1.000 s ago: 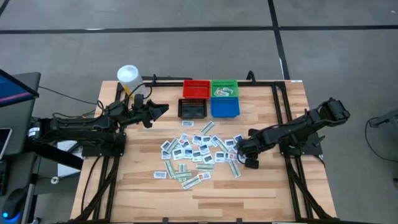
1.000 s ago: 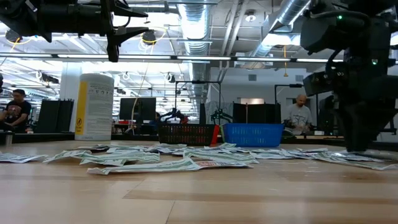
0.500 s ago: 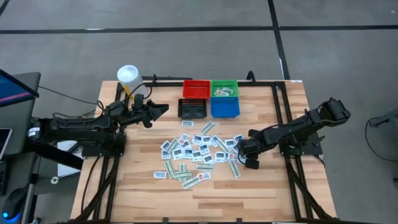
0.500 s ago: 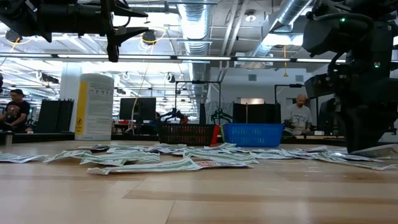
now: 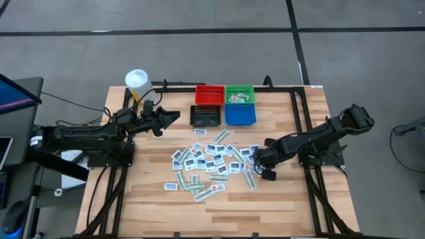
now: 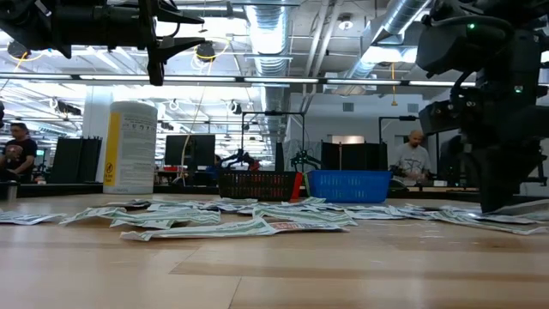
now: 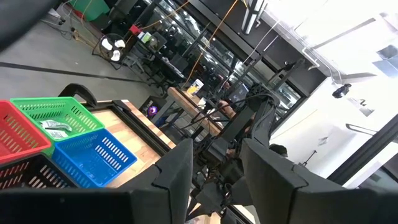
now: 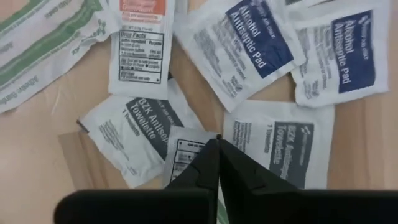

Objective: Pick & Place First Aid Supplies
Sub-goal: Put the ointment pack into the green basket

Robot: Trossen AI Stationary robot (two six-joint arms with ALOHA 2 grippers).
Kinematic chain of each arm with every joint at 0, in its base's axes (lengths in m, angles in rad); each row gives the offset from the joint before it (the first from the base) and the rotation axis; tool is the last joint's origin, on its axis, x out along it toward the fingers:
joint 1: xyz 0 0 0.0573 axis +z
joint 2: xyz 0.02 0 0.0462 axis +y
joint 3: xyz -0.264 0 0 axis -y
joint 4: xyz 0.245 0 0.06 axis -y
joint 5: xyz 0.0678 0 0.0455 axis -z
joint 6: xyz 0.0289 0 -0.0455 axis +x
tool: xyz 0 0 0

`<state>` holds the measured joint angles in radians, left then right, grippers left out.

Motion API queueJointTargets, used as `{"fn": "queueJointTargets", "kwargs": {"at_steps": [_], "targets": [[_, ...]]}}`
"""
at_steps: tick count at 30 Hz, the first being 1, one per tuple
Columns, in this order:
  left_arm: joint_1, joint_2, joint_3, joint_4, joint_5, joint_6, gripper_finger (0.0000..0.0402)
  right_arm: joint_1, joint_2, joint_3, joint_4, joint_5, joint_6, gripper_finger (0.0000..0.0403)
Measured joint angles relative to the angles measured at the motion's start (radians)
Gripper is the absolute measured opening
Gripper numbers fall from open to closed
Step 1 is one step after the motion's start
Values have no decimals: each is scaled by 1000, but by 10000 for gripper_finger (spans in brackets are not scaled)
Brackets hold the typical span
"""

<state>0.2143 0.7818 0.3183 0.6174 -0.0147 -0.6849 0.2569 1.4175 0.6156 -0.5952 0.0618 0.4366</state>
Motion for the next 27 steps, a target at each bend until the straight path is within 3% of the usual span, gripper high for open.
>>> {"fn": "queueJointTargets", "kwargs": {"at_steps": [10, 17, 27], "targets": [[0, 0, 0, -1, 0, 0, 140, -3, -65, 75, -82, -7, -2, 1], [0, 0, 0, -1, 0, 0, 140, -15, -104, 118, -97, 50, -2, 1], [0, 0, 0, -1, 0, 0, 140, -161, -118, 199, -98, 128, -115, 0]]}}
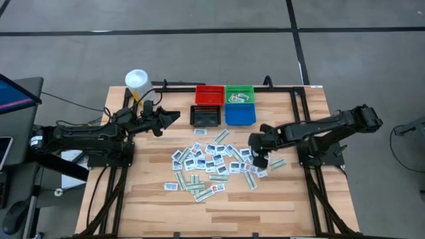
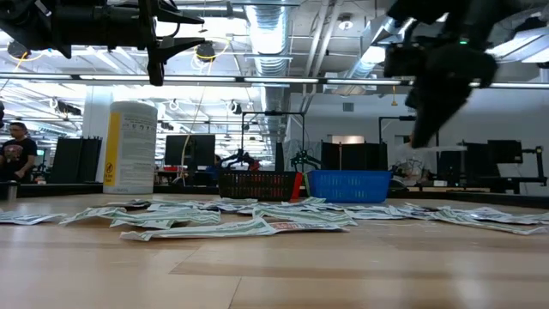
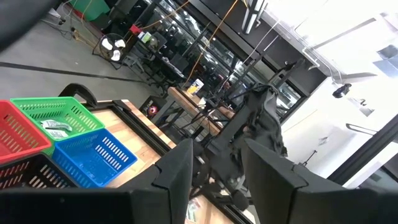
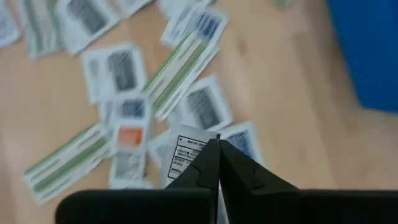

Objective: Pick & Place First Aid Supplies
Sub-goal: Put the ointment pack into the green basket

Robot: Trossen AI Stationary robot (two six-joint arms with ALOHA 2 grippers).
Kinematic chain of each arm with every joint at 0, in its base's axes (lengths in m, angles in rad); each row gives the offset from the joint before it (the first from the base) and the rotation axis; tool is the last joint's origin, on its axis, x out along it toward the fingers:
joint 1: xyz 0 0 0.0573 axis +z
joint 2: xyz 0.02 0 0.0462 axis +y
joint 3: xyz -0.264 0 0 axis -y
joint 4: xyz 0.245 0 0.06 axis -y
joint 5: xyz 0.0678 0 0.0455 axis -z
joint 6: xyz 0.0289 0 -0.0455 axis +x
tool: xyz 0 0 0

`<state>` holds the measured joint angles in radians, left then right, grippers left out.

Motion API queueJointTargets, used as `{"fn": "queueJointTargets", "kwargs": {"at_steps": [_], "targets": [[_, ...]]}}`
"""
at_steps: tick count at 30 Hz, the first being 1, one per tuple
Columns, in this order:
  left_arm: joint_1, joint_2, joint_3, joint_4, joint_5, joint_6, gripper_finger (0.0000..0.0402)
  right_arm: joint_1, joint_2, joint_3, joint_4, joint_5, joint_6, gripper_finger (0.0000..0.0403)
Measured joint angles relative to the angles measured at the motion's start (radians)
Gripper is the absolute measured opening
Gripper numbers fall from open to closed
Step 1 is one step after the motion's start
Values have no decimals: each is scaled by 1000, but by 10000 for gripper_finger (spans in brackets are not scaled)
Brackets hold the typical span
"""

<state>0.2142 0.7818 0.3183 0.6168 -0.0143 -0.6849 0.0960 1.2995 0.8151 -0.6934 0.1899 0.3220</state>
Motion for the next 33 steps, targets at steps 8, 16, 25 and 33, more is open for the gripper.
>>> {"fn": "queueJointTargets", "kwargs": {"at_steps": [8, 16, 25, 33], "targets": [[0, 0, 0, 0, 0, 0, 140, -194, 0, 68, 99, 29, -199, 0], [0, 0, 0, 0, 16, -1, 140, -400, 0, 102, 312, 22, -437, 0], [0, 0, 0, 1, 98, -4, 140, -618, 33, 102, 598, 20, -568, 0], [0, 0, 0, 1, 94, -1, 140, -744, 178, 103, 792, 18, -568, 0]]}}
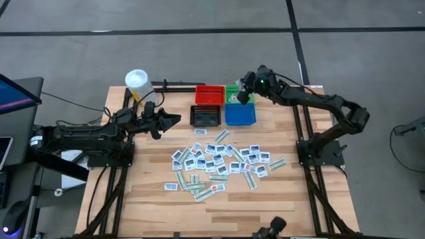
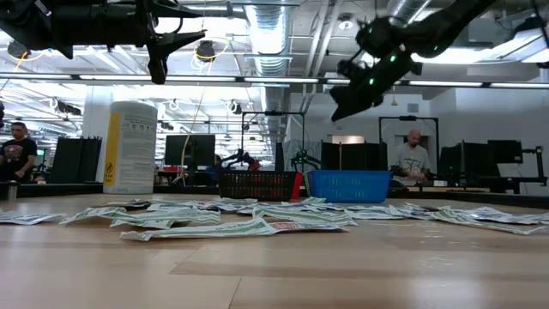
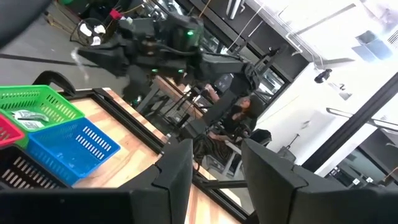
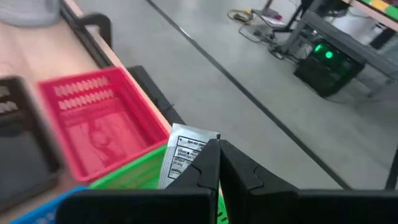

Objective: Pick & Place First Aid Supplies
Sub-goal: Put the ointment pack into the green basket

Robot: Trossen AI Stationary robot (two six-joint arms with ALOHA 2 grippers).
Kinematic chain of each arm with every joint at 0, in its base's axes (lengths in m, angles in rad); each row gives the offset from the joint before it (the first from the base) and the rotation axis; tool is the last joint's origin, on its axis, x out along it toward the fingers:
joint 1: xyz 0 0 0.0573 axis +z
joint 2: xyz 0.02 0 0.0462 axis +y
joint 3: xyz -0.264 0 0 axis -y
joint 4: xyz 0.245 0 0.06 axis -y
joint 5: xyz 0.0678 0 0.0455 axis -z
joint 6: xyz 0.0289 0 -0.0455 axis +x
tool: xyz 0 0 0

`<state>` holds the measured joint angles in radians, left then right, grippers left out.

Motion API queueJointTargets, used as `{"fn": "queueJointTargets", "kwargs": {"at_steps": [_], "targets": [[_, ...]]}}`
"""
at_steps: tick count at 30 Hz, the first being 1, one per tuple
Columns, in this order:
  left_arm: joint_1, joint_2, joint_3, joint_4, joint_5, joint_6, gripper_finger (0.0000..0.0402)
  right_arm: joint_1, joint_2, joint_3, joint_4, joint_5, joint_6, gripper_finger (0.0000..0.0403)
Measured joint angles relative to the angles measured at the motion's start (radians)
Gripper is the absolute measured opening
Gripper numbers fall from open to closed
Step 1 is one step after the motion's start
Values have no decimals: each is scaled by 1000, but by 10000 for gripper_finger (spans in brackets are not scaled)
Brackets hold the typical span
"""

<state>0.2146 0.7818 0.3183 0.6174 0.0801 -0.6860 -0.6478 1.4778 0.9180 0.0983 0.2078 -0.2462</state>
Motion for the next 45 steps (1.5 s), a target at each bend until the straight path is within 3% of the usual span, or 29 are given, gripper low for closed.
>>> {"fn": "queueJointTargets", "kwargs": {"at_steps": [9, 17, 27, 33, 41, 45], "targets": [[0, 0, 0, 0, -1, 0, 140, -51, 152, -1, 68, 0, 1, 0], [0, 0, 0, 4, -1, 0, 140, -51, 180, -2, 72, -4, 2, 2], [0, 0, 0, 11, -1, 0, 140, -49, 178, -2, -11, 0, 24, 86], [0, 0, 0, 12, -1, 0, 140, -31, 97, -2, -76, -6, 153, 111], [0, 0, 0, 11, -4, 7, 140, 74, -131, -2, -171, -92, 149, 107], [0, 0, 0, 11, -30, 92, 140, 151, -216, -2, -277, -148, 142, 107]]}}
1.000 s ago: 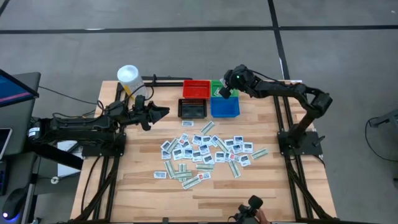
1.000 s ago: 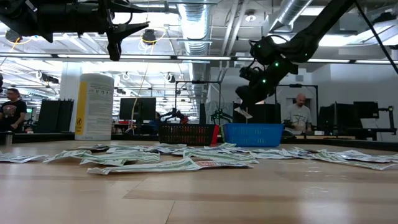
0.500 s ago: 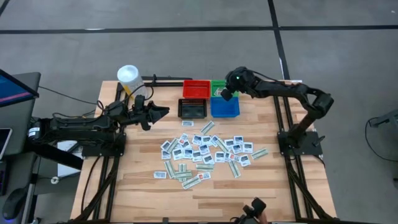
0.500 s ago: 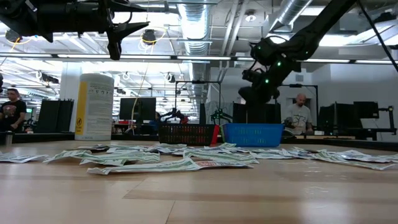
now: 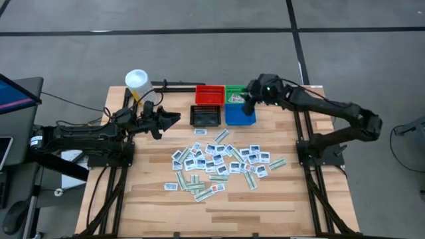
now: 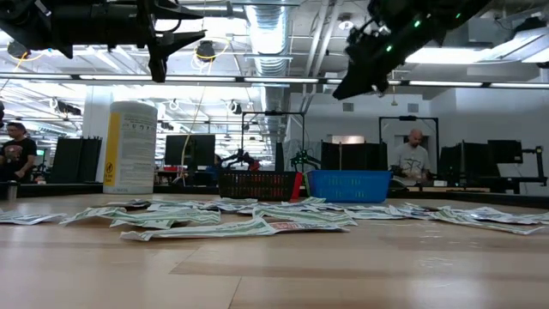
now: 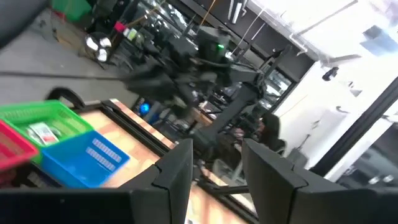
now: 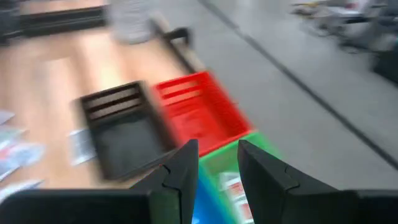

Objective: Pick & Place First Aid Supplies
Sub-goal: Put the ointment pack into the green basket

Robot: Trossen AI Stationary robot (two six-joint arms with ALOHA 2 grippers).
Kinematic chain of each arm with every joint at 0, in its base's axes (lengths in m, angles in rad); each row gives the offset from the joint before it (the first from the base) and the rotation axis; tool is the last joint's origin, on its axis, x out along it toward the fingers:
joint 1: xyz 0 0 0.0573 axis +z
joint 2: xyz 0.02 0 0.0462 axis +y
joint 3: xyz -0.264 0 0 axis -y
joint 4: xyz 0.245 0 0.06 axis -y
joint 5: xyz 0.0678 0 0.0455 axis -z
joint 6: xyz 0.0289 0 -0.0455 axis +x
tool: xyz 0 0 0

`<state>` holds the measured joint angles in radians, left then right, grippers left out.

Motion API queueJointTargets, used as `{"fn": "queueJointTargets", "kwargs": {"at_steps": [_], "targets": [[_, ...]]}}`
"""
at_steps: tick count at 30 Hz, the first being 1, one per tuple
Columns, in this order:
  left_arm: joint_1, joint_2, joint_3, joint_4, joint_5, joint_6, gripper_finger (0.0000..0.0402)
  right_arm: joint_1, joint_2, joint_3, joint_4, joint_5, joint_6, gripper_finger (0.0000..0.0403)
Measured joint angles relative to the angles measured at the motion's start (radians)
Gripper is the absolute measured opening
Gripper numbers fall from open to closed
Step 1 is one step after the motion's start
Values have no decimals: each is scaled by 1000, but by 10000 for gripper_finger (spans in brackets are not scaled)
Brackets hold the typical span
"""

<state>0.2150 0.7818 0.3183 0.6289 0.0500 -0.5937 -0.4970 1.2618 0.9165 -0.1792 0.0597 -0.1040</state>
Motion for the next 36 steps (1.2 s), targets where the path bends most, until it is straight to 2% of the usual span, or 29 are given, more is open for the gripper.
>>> {"fn": "queueJointTargets", "kwargs": {"at_steps": [5, 9, 13, 17, 26, 36], "targets": [[2, 0, 0, 37, -65, 66, 140, 122, -41, 0, -216, -107, 0, 107], [2, 4, 0, 48, -165, 66, 140, 244, -36, -5, -386, -149, 0, 107], [2, 13, 0, 45, -181, 66, 140, 370, -28, -17, -532, -187, -27, 107], [-1, 26, 0, 46, -178, 66, 140, 468, -30, -49, -553, -193, 2, 107], [-1, 56, 0, 45, -162, 63, 140, 607, -10, -160, -465, -191, 245, 107], [-1, 64, 0, 45, -150, 66, 140, 715, 158, -160, -388, -151, 355, 121]]}}
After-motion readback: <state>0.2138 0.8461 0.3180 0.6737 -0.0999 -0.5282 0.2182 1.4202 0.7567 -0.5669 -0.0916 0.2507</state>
